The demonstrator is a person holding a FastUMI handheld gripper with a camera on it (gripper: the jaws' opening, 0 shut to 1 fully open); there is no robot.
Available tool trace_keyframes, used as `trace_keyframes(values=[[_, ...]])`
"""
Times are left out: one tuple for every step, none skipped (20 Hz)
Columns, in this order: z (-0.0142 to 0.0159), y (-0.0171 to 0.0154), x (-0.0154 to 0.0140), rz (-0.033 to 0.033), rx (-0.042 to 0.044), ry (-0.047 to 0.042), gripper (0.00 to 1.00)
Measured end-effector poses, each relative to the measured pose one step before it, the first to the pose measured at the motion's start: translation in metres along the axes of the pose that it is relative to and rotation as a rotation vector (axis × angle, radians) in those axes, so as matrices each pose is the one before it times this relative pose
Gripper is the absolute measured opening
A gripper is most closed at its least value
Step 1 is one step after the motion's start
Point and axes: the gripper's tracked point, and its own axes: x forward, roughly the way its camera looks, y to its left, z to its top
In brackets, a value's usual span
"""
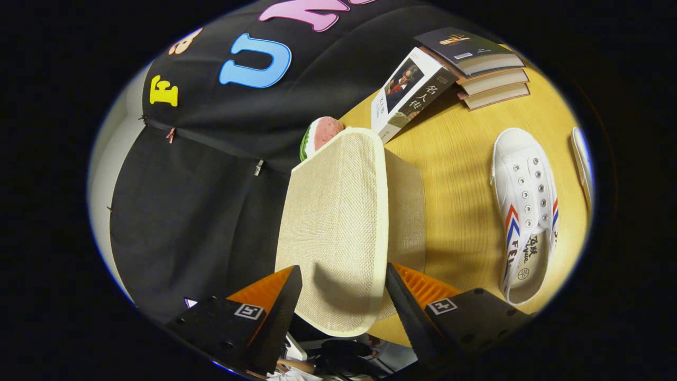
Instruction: Open the storage box then place both shoes into the box .Put the left shoe in first, then the right shoe, with the right side of both shoes facing outward in a uniform manner.
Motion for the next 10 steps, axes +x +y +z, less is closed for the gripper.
trace_keyframes(values=[[-0.00185, 0.00081, 0.00285, 0.01073, 0.00672, 0.01379, 0.96], [-0.00163, -0.0025, 0.0022, -0.00637, 0.00861, 0.00769, 0.92], [0.00004, 0.00049, 0.00251, 0.00548, 0.02027, 0.01097, 0.82], [-0.0029, -0.00153, -0.00069, -0.00499, 0.01755, 0.01761, 0.72], [-0.00057, -0.0006, 0.00095, 0.00007, 0.02145, 0.0208, 0.7], [-0.0032, -0.00003, -0.0003, -0.00091, 0.0176, 0.02271, 0.68], [0.00082, -0.0008, -0.00182, 0.00132, 0.02129, 0.00841, 0.67], [0.00227, 0.00005, -0.00331, 0.00113, 0.01289, 0.00518, 0.61], [0.00259, 0.0022, -0.00088, 0.01048, 0.01265, -0.00128, 0.58], [0.00004, 0.00138, -0.00111, -0.00956, 0.01858, 0.00108, 0.42]])
